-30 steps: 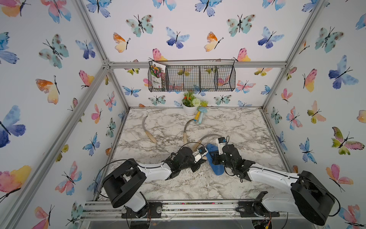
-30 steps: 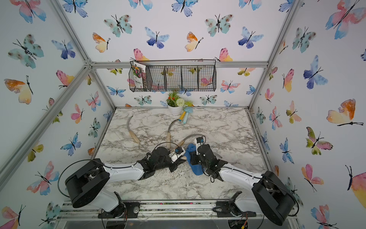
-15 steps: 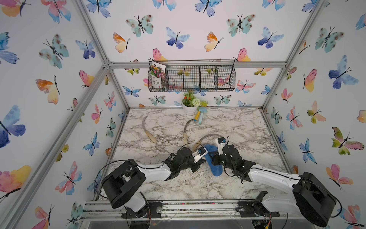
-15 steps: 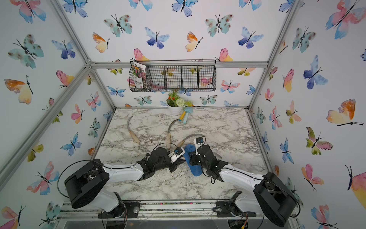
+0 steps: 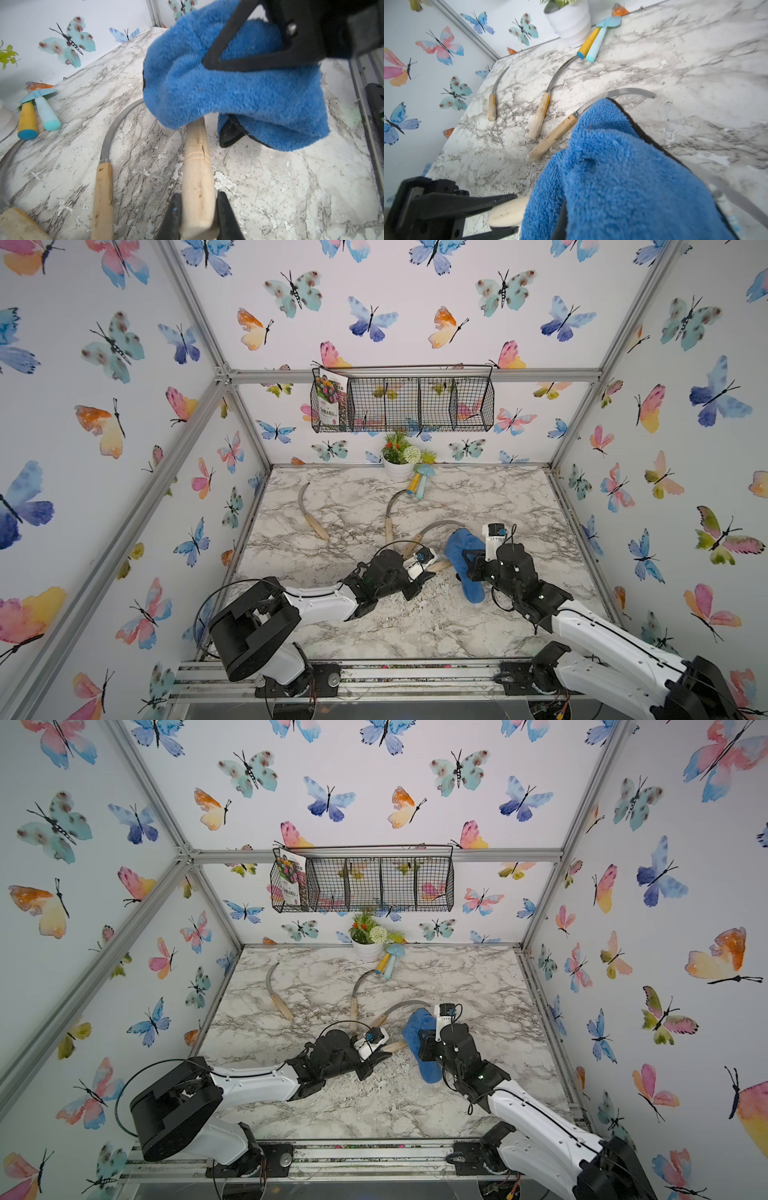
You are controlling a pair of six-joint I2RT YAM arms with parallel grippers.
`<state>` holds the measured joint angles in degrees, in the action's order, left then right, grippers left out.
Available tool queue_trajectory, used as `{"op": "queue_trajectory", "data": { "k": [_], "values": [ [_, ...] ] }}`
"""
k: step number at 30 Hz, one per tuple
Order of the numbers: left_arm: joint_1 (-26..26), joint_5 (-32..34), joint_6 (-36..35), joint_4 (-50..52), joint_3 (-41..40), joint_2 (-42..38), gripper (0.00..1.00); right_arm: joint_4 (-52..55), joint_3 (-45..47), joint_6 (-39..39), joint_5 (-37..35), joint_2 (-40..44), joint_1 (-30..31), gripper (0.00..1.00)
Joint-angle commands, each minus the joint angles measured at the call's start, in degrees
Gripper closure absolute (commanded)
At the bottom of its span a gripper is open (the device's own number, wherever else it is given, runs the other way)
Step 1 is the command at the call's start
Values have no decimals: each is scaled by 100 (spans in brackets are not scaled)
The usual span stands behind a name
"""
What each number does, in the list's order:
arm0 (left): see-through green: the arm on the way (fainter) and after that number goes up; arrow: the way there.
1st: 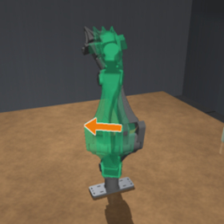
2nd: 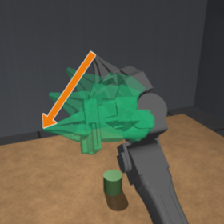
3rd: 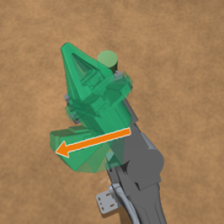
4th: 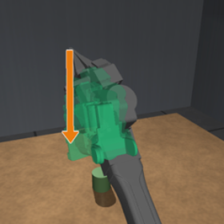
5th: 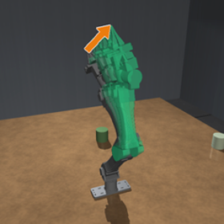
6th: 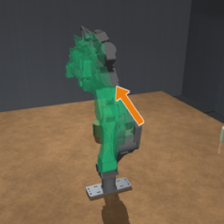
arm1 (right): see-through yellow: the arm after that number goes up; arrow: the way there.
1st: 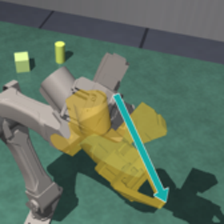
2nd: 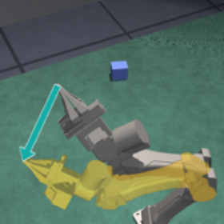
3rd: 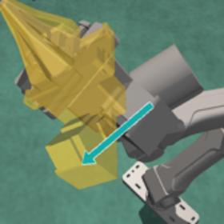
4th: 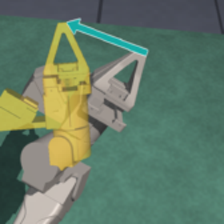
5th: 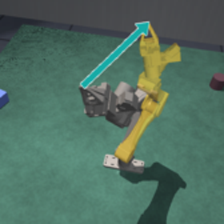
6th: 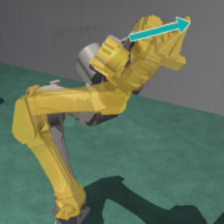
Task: Wipe small sickles with rags
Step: Wipe the small sickle.
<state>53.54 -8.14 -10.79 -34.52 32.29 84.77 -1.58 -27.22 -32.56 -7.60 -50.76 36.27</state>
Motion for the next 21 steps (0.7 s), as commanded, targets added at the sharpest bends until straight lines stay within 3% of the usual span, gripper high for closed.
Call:
{"op": "queue_trajectory", "data": {
  "k": [1, 5, 8, 12, 15, 21],
  "values": [
    [69, 176, -440, -755, -411, -430, 100, 772, -70, -225, -979, 535, -118, 98],
    [140, 530, -681, -1071, -716, -597, 100, 1325, -198, -339, -1519, 1066, -275, 98],
    [180, 413, -935, -932, -695, -531, 100, 1612, -342, -390, -1706, 1085, -377, 98],
    [236, 1270, -1039, -1145, -678, -283, 100, 1667, -433, -385, -1599, 818, -607, 98],
    [240, 1840, -1139, -1431, -715, -67, 100, 1396, -390, -250, -1066, 539, -993, 98],
    [254, 1782, -1302, -1638, -847, -65, 100, 508, -254, 116, 931, -472, -2311, 98]
  ]
}}
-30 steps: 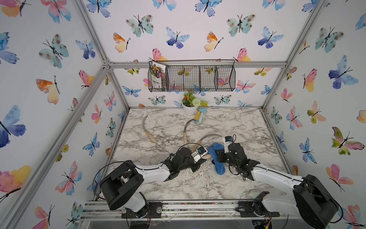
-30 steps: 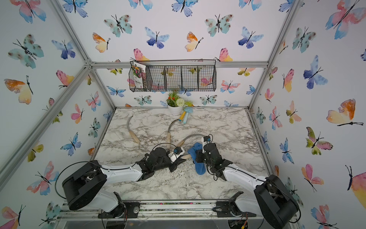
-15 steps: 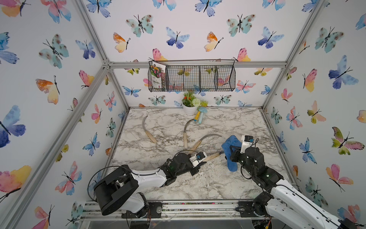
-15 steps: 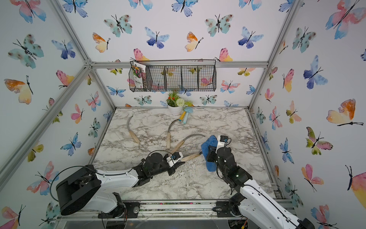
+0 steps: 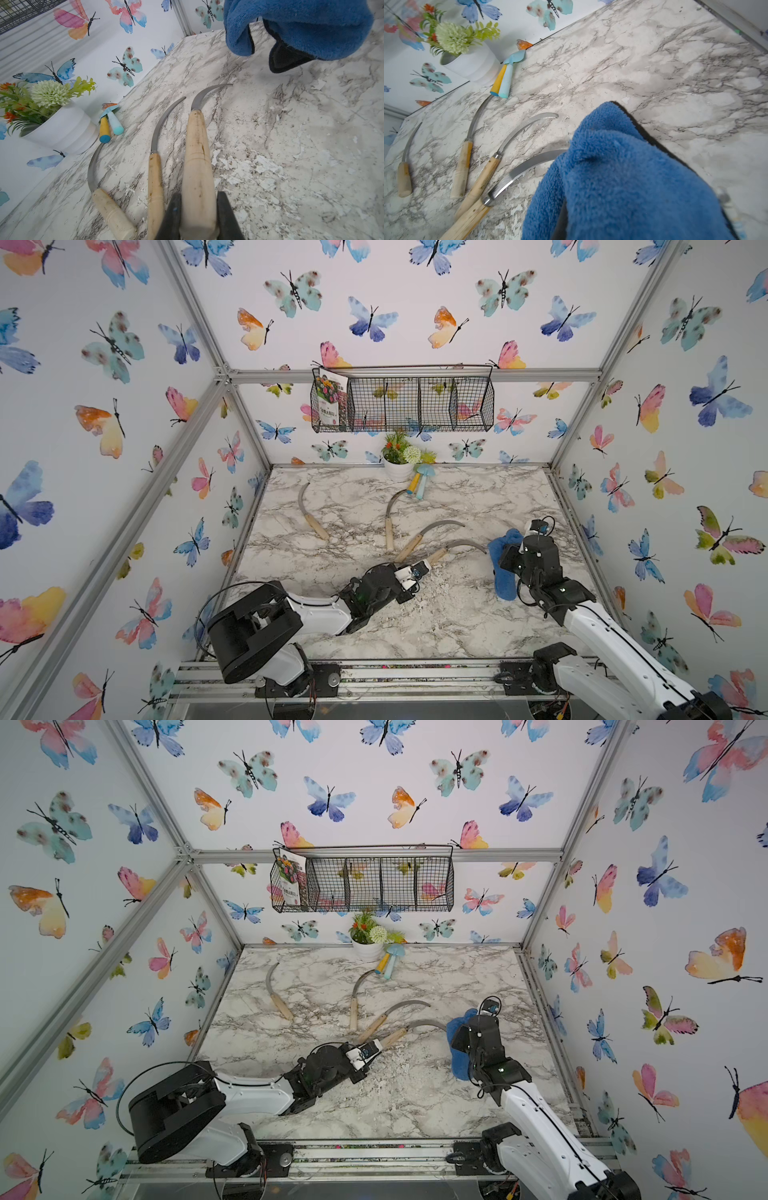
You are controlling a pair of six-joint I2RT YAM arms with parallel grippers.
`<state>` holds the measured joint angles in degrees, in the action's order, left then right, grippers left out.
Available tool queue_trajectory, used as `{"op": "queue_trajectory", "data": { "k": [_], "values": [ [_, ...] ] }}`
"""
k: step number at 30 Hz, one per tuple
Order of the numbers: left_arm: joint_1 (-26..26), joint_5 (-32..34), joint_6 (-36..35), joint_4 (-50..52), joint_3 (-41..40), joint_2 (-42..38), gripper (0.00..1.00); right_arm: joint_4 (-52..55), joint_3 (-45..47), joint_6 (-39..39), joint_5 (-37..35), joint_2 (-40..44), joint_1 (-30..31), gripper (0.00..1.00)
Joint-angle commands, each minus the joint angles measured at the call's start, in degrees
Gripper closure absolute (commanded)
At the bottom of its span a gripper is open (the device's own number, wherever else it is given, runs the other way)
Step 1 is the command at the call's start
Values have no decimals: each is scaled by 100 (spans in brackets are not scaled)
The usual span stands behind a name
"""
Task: Wipe small sickles with rags
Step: Wipe the small sickle.
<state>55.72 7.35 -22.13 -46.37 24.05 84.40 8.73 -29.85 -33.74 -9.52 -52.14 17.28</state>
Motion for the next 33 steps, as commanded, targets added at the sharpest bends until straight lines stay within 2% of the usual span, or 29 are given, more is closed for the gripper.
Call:
{"op": "queue_trajectory", "data": {
  "k": [1, 4, 8, 19, 22, 26, 30, 33],
  "values": [
    [37, 245, -181, -477, -44, -36, 100, -699, 29, 268, 1437, -548, -628, 98],
    [76, 335, -317, -552, -52, 48, 100, -1004, -40, 331, 1861, -1245, -986, 98],
    [264, 743, -579, -533, 55, 269, 100, -1252, -221, 359, 1889, -1954, -1041, 98],
    [435, 590, -753, -287, 126, 299, 100, -1543, -582, 333, 1893, -2803, -1147, 98],
    [439, 703, -748, -300, 144, 355, 100, -1599, -559, 223, 1918, -2737, -1320, 98],
    [434, 799, -711, -313, 161, 368, 100, -1913, -261, -106, 1910, -2215, -1789, 98],
    [430, 871, -688, -401, 117, 346, 100, -2036, -39, -274, 2356, -1870, -2693, 98],
    [423, 728, -726, -433, 76, 306, 100, -2052, -34, -128, 2656, -1853, -2815, 98]
  ]
}}
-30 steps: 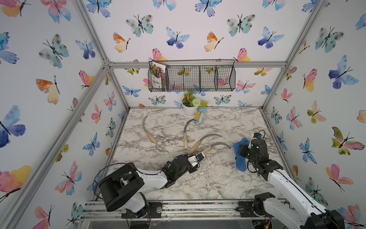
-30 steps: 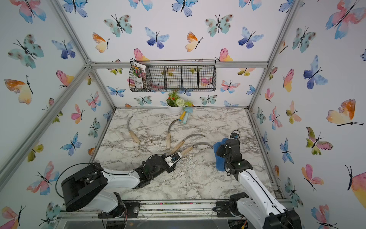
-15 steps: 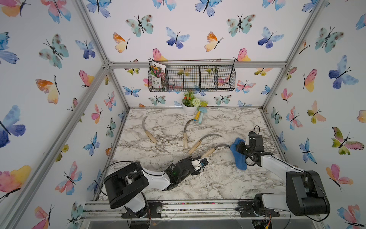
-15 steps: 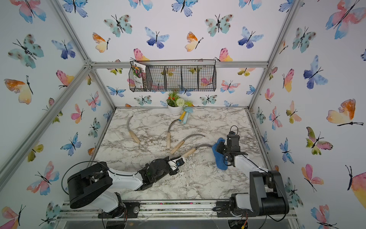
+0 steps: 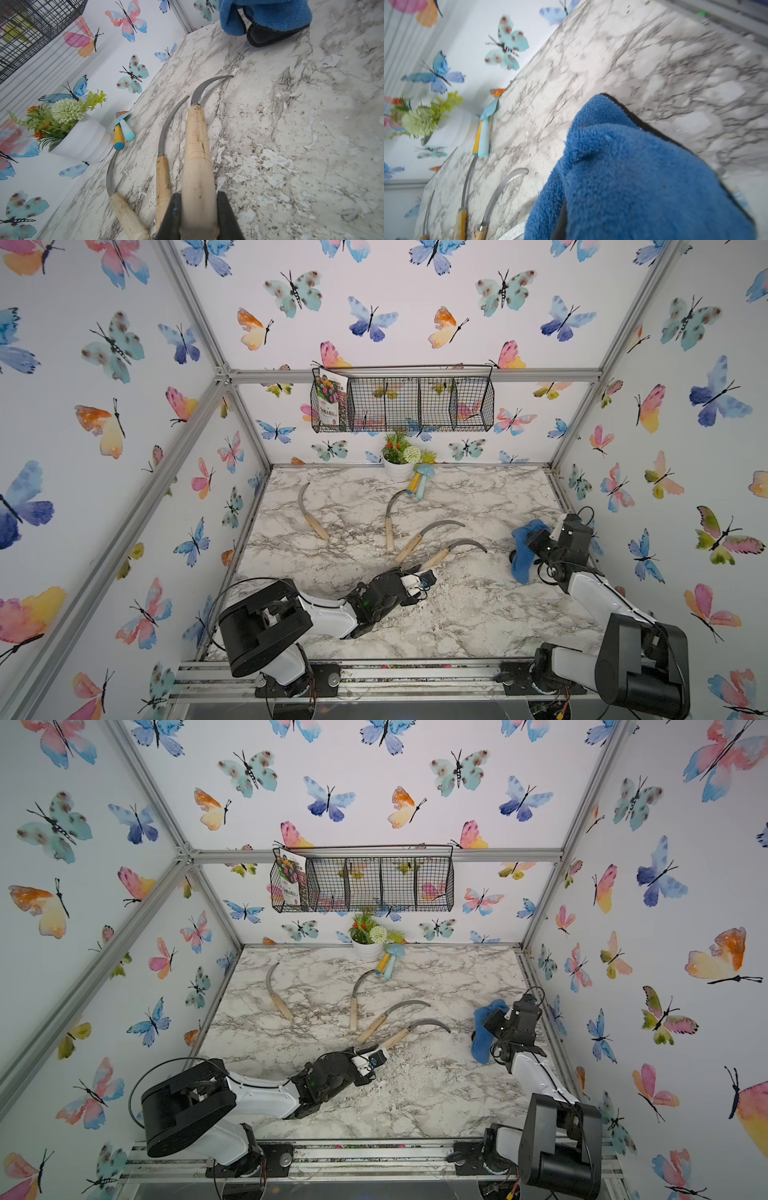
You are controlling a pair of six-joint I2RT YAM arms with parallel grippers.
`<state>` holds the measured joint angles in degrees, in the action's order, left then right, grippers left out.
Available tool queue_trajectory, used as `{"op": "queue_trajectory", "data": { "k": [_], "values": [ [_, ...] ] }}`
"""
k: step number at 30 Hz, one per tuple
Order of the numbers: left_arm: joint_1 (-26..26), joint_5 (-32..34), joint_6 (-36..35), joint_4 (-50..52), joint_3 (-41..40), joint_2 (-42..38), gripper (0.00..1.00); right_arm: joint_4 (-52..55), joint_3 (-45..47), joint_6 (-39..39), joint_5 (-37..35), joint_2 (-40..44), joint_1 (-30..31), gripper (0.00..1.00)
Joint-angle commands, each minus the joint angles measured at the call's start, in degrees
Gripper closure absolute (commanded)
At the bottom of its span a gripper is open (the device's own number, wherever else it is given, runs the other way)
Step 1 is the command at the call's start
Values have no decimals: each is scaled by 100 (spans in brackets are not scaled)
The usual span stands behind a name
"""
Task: Wipe small sickles with rags
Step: Wipe the small sickle.
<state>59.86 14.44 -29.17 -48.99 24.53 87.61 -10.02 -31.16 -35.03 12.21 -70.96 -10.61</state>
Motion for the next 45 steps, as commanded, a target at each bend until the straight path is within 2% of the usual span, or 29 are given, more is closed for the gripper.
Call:
{"op": "queue_trajectory", "data": {
  "k": [1, 3, 9, 12, 23, 32, 45],
  "values": [
    [13, -15, -27, -173, 9, -33, 100, -228, 84, 59, 678, -53, -23, 98],
    [19, -76, -47, -207, -26, -74, 100, -329, 48, 143, 970, -305, 0, 98],
    [26, -144, -59, -202, -36, -84, 100, -45, -433, 436, 522, -1217, 777, 98],
    [33, -146, -63, -201, -31, -75, 100, -160, -578, 453, 624, -1696, 923, 98],
    [35, -237, -72, -243, -94, -174, 100, -22, -1287, 587, 515, -2535, 1720, 98],
    [35, -248, -74, -246, -85, -157, 100, 181, -1578, 596, 423, -2488, 2379, 98],
    [27, -231, -79, -277, -95, -152, 100, 290, -1477, 479, 20, -1860, 3755, 98]
  ]
}}
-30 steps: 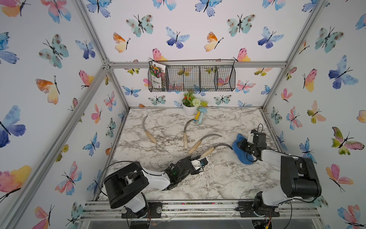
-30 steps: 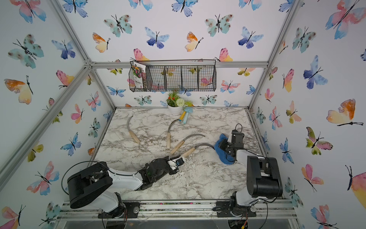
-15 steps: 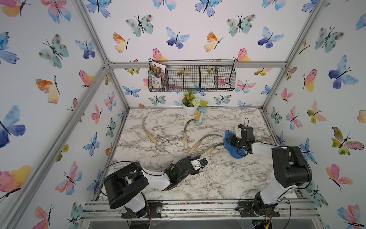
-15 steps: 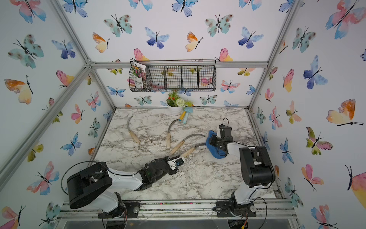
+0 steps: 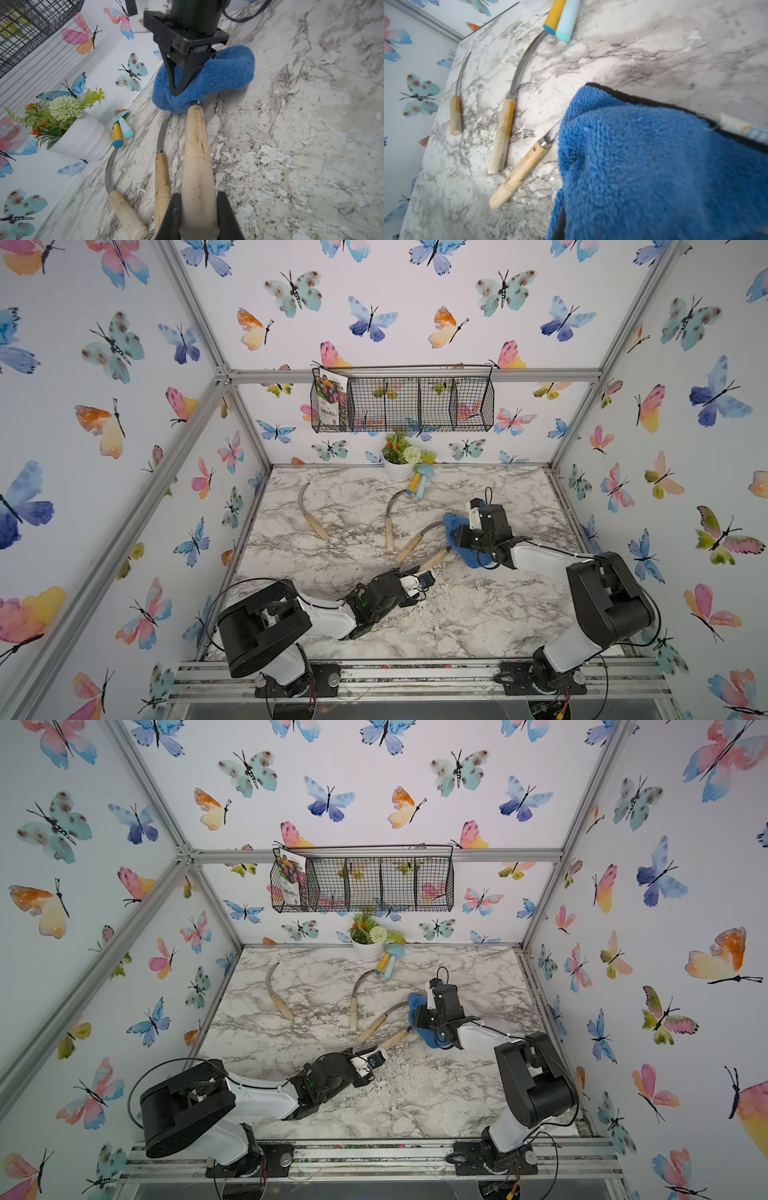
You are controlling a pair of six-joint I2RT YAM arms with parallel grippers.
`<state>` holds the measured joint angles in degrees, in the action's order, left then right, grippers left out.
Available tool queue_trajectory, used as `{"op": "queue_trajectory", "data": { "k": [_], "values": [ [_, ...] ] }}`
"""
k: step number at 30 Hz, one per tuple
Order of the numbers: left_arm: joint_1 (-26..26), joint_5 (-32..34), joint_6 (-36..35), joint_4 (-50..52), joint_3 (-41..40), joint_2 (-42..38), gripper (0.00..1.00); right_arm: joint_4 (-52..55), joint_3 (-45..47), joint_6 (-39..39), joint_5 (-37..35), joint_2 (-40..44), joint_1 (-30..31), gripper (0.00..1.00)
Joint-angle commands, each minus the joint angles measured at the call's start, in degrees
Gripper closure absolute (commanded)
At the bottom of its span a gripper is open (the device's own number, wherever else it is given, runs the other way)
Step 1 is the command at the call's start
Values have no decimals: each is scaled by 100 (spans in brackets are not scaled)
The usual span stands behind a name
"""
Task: Wipe small sickles with rags
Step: Wipe the small sickle.
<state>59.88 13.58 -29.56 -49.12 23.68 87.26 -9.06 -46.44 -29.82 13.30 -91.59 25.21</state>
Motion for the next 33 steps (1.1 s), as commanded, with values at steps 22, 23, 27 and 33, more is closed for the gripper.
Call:
{"op": "queue_trajectory", "data": {
  "k": [22, 23, 27, 33],
  "values": [
    [33, -101, -16, -354, -95, -217, 100, -222, 563, 37, 312, -596, -1758, 98],
    [33, -102, -14, -357, -99, -212, 100, -287, 557, 38, 465, -596, -1750, 98],
    [33, -110, -12, -359, -108, -234, 100, -258, 439, -5, 491, -515, -1427, 98],
    [31, -132, -9, -361, -109, -236, 100, -73, 197, -152, 180, -257, -494, 98]
  ]
}}
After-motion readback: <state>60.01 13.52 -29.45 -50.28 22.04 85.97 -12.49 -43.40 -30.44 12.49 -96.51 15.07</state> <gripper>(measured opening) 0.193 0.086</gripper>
